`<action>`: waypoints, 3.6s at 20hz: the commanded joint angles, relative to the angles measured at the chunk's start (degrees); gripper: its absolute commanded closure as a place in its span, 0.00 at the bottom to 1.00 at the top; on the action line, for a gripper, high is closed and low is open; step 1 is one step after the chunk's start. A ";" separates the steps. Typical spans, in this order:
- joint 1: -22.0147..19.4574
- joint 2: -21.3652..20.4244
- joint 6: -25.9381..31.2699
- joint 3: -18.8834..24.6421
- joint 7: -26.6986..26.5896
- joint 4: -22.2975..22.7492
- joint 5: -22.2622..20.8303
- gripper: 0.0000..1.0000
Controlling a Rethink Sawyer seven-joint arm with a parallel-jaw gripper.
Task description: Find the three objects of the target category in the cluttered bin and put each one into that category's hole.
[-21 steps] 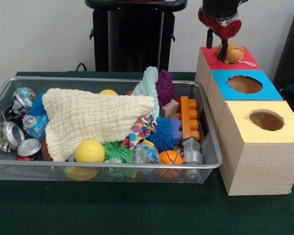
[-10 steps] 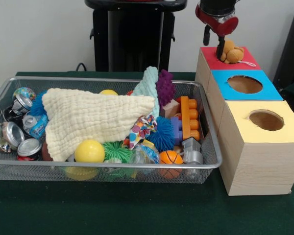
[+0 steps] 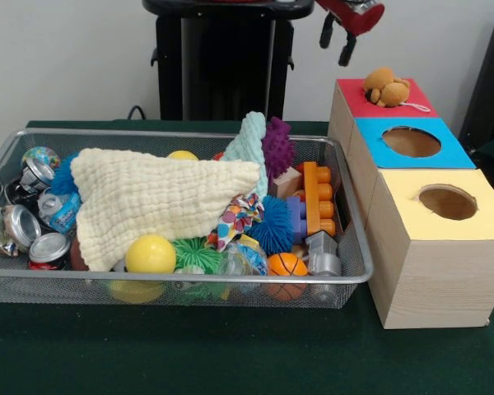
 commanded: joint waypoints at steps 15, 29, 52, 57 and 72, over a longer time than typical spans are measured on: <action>-6.13 -6.05 11.15 7.26 11.97 3.56 11.34 1.00; -3.32 -4.01 3.89 10.98 13.96 5.32 18.18 1.00; 1.47 4.23 -11.70 6.04 13.80 4.70 17.99 1.00; 1.62 4.37 -15.47 8.07 13.25 6.12 20.17 1.00; -5.34 3.79 -25.94 18.46 7.11 10.92 28.39 1.00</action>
